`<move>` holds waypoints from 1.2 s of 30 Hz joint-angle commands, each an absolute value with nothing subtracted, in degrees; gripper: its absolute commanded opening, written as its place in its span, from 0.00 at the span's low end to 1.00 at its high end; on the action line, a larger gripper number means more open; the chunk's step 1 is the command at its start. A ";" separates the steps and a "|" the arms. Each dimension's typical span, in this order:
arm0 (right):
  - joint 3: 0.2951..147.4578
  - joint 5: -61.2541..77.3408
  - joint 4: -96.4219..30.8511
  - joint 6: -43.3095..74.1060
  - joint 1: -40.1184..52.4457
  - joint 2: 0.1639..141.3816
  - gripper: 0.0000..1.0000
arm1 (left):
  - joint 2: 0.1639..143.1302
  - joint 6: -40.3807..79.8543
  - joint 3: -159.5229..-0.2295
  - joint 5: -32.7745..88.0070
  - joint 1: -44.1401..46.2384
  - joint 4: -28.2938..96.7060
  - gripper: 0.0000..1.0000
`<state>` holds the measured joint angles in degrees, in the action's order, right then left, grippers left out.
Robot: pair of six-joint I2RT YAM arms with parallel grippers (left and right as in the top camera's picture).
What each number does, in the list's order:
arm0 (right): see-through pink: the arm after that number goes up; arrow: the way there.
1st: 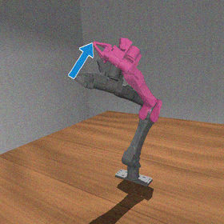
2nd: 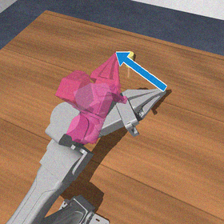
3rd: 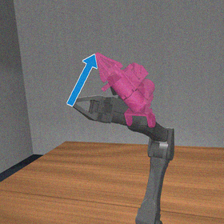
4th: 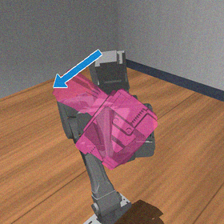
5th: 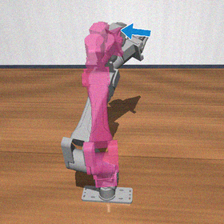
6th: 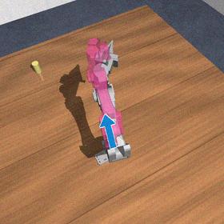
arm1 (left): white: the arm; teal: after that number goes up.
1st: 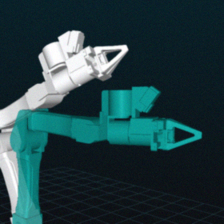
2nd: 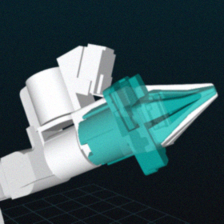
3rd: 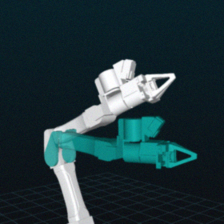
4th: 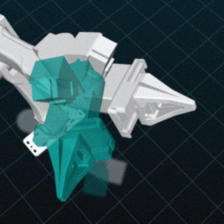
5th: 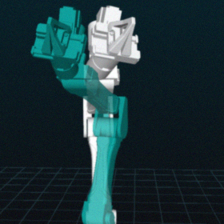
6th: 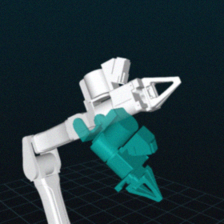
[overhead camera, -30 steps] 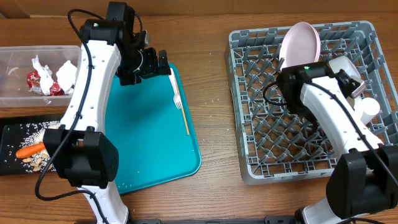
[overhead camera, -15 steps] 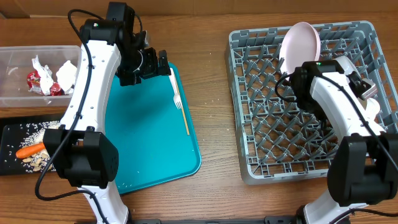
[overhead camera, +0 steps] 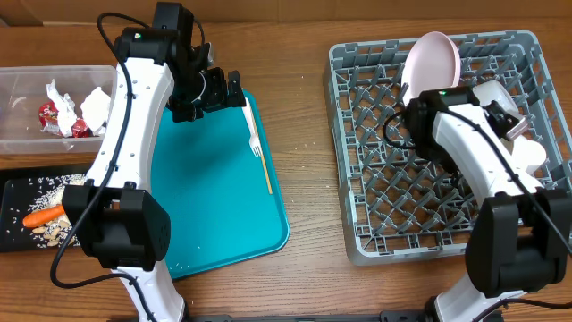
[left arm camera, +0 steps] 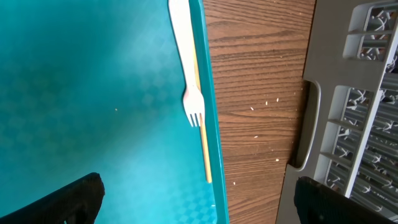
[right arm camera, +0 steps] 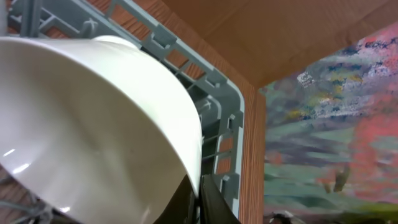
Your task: Sort waste into correct bins and load items into the dishwasher rack
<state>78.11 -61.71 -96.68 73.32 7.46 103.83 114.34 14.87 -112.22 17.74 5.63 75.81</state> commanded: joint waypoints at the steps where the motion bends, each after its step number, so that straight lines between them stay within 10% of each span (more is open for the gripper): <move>1: 79.15 -56.73 -96.38 73.54 8.32 104.92 0.04 | 112.86 14.81 -112.62 17.58 5.76 75.81 1.00; 36: 78.85 -61.19 -95.59 74.19 4.16 104.81 0.04 | 112.86 14.81 -112.62 17.58 5.76 75.75 1.00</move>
<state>78.11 -62.72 -96.36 73.47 3.70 104.33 114.34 14.87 -112.22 17.76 5.63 75.81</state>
